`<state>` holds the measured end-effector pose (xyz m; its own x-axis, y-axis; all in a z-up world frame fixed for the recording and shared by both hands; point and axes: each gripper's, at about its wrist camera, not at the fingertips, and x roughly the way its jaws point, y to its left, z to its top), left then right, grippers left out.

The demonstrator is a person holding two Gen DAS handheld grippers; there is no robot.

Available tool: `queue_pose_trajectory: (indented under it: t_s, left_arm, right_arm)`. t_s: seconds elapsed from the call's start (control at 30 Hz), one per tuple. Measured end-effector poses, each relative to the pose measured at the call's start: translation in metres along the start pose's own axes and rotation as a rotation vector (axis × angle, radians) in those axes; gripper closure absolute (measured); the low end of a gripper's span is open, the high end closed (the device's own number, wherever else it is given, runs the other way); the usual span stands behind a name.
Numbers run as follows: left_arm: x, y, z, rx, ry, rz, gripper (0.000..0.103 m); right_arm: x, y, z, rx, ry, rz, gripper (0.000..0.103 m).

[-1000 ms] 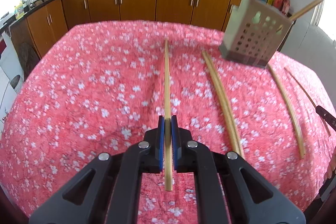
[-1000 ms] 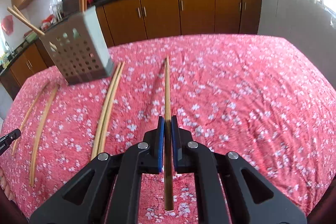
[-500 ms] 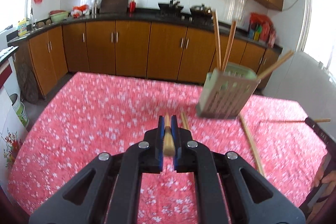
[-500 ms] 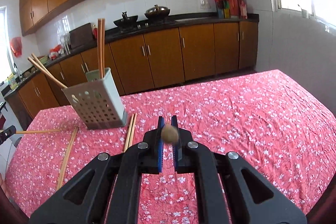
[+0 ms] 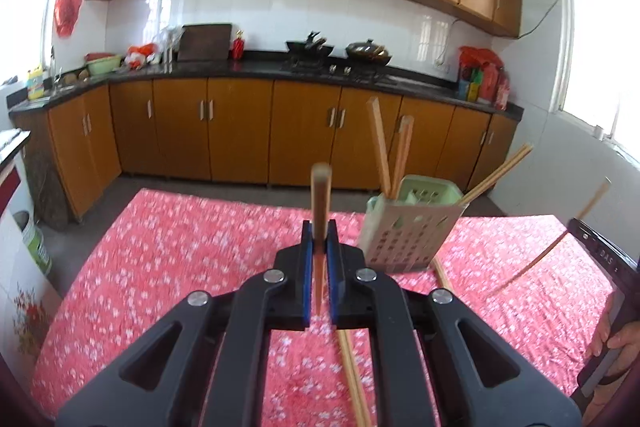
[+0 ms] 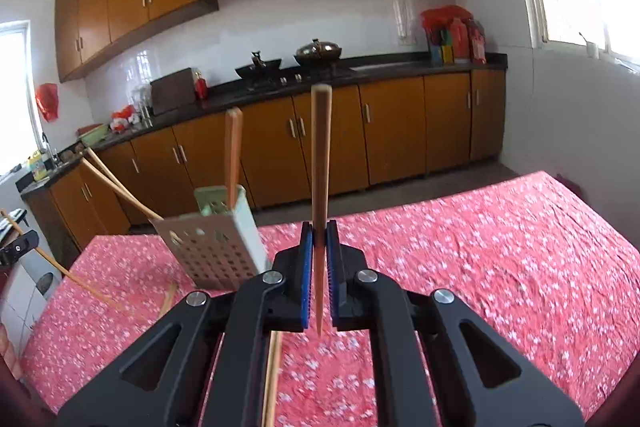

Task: Organize utensils
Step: 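Raise the chopstick upright with the right gripper over the holder, then lower the chopstick into the holder and open the right gripper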

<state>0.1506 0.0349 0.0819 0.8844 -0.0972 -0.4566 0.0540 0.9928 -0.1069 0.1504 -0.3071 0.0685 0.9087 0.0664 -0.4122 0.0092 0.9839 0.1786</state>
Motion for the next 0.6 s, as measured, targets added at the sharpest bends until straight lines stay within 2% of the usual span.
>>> queue_pose_trajectory:
  t_s: [0.13, 0.3, 0.43, 0.6]
  left_arm:
    - [-0.010, -0.014, 0.022, 0.016, -0.043, -0.041, 0.096]
    - [-0.018, -0.037, 0.055, 0.011, -0.128, -0.087, 0.096]
    - [-0.015, -0.058, 0.089, -0.004, -0.215, -0.101, 0.096]
    - [0.000, -0.080, 0.127, -0.022, -0.328, -0.083, 0.096]
  right_arm:
    - [-0.009, 0.016, 0.023, -0.010, -0.042, 0.064, 0.095]
    - [-0.021, 0.040, 0.057, -0.004, -0.137, 0.142, 0.095]
    - [-0.017, 0.056, 0.079, 0.004, -0.207, 0.169, 0.095]
    - [0.005, 0.074, 0.096, -0.015, -0.293, 0.152, 0.095]
